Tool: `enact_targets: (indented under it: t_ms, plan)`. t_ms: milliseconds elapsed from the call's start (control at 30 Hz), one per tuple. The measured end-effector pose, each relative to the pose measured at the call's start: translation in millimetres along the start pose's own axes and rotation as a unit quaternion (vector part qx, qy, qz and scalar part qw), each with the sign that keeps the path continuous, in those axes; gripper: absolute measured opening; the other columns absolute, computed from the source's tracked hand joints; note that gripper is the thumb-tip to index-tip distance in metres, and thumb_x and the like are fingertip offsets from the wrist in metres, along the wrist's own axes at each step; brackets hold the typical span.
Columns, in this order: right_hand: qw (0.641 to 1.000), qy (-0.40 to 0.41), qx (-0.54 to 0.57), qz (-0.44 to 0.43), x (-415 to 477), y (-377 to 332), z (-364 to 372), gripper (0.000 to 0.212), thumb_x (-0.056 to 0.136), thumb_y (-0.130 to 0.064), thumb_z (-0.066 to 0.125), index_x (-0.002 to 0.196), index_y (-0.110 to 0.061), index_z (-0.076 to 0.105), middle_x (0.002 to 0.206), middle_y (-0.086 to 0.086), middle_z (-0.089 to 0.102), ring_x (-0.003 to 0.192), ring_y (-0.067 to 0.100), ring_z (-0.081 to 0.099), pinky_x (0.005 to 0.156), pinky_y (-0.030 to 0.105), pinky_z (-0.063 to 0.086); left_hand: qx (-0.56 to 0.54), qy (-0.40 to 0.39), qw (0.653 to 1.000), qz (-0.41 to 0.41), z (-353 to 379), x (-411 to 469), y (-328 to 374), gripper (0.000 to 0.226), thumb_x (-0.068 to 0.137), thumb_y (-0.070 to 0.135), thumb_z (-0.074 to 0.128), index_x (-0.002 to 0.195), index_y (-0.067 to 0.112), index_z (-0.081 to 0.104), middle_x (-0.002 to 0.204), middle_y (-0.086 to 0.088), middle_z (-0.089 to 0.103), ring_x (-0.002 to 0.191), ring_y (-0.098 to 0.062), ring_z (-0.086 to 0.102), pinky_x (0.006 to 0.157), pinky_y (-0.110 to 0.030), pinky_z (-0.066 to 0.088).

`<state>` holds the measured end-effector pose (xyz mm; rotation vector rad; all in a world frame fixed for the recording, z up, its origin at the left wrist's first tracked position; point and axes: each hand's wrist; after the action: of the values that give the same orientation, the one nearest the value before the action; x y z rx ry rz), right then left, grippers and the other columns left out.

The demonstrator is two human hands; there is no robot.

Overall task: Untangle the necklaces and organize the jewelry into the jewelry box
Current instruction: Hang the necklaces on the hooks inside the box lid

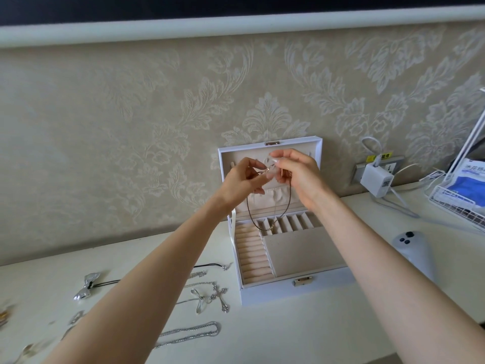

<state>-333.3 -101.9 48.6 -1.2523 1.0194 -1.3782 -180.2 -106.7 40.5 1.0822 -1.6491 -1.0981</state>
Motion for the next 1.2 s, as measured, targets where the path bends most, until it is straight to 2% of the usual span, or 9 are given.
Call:
enact_targets:
  t_ms: [67,167,233,333,433,567,767,900,1200]
  plan:
    - [1.0,0.006,0.027,0.003,2,-1,-1,0.016,0.088,-0.003,0.057,0.091,-0.014,0.067,0.062,0.0,0.056,0.057,0.009,0.053,0.061,0.024,0.044,0.098,-0.022,0.995,-0.004,0,1,-4,0.013,0.086,0.019,0.067,0.09,0.014,0.055,0.068,0.001,0.057,0.061,-0.01,0.059,0.067,-0.025,0.053]
    - [0.997,0.012,0.069,0.007,3,-2,-1,0.015,0.088,-0.003,0.058,0.091,-0.015,0.067,0.064,-0.004,0.06,0.061,0.01,0.056,0.063,0.024,0.046,0.267,-0.067,0.961,-0.03,2,0,-11,0.014,0.092,0.023,0.058,0.084,0.012,0.06,0.07,0.003,0.064,0.061,-0.005,0.057,0.058,-0.015,0.04]
    - [0.997,0.005,0.083,0.004,2,-3,0,0.014,0.088,-0.003,0.058,0.092,-0.014,0.066,0.069,0.0,0.062,0.066,0.011,0.058,0.065,0.023,0.046,0.277,-0.072,0.957,-0.039,5,-2,-14,0.019,0.095,0.024,0.054,0.081,0.013,0.062,0.078,0.001,0.067,0.068,-0.007,0.061,0.062,-0.016,0.042]
    - [0.993,-0.001,0.121,0.011,0,-4,2,0.016,0.089,0.0,0.056,0.097,-0.011,0.065,0.077,0.005,0.064,0.067,0.013,0.057,0.064,0.023,0.047,0.198,-0.075,0.975,-0.06,10,-5,-11,0.021,0.094,0.023,0.054,0.077,0.014,0.062,0.081,-0.002,0.07,0.082,-0.013,0.067,0.084,-0.026,0.048]
    - [0.986,-0.015,0.164,0.014,-1,-3,6,0.021,0.09,0.004,0.052,0.103,-0.008,0.064,0.087,0.008,0.066,0.068,0.013,0.056,0.065,0.022,0.048,0.087,-0.124,0.98,-0.128,14,-8,-4,0.024,0.095,0.021,0.051,0.086,0.006,0.067,0.088,-0.007,0.073,0.078,-0.008,0.069,0.082,-0.021,0.046]
    - [0.977,-0.026,0.21,0.023,-3,-2,12,0.023,0.09,0.004,0.052,0.106,-0.008,0.065,0.098,0.01,0.069,0.071,0.013,0.06,0.069,0.023,0.052,-0.063,-0.133,0.967,-0.207,20,-4,-6,0.026,0.098,0.026,0.046,0.1,0.012,0.068,0.098,-0.002,0.073,0.096,-0.014,0.067,0.09,-0.029,0.046]
    - [0.964,-0.018,0.259,0.059,-5,5,10,0.032,0.09,0.003,0.051,0.12,-0.005,0.058,0.117,0.013,0.065,0.073,0.017,0.069,0.062,0.023,0.055,-0.309,-0.028,0.916,-0.253,20,4,-7,0.019,0.098,0.015,0.044,0.088,0.01,0.06,0.069,-0.001,0.069,0.077,-0.015,0.062,0.07,-0.025,0.05]
    - [0.958,0.01,0.27,0.093,-7,13,7,0.027,0.091,0.002,0.052,0.117,-0.005,0.056,0.122,0.014,0.062,0.075,0.02,0.071,0.057,0.023,0.055,-0.317,-0.014,0.913,-0.258,13,5,-6,0.018,0.098,0.02,0.047,0.088,0.013,0.061,0.066,0.002,0.066,0.075,-0.013,0.061,0.074,-0.026,0.047]
    - [0.943,0.099,0.294,0.123,-8,30,3,0.031,0.091,0.004,0.05,0.122,-0.002,0.054,0.105,0.012,0.064,0.06,0.014,0.066,0.057,0.021,0.055,-0.177,-0.026,0.949,-0.259,-7,9,-2,0.027,0.097,0.027,0.049,0.072,0.016,0.051,0.066,0.003,0.07,0.066,-0.01,0.068,0.071,-0.024,0.047]
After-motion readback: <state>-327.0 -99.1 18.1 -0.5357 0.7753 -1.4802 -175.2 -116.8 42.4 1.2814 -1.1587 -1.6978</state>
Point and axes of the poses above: each hand's wrist, its own x-axis towards the middle knuckle, its own z-axis out of the palm, y = z × x
